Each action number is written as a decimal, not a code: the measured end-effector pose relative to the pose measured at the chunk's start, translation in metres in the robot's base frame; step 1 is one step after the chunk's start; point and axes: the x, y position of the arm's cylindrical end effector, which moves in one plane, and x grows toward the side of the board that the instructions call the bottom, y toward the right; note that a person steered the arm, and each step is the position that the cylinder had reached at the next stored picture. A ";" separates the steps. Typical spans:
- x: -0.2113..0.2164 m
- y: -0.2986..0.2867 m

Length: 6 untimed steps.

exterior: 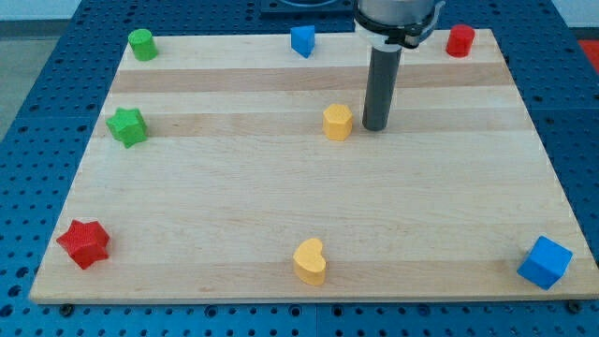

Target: Move arm towards top right corner

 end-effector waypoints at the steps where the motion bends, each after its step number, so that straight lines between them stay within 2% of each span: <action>1: -0.001 0.022; 2: -0.028 0.117; 3: -0.062 0.187; 4: -0.102 0.206; 6: -0.192 0.200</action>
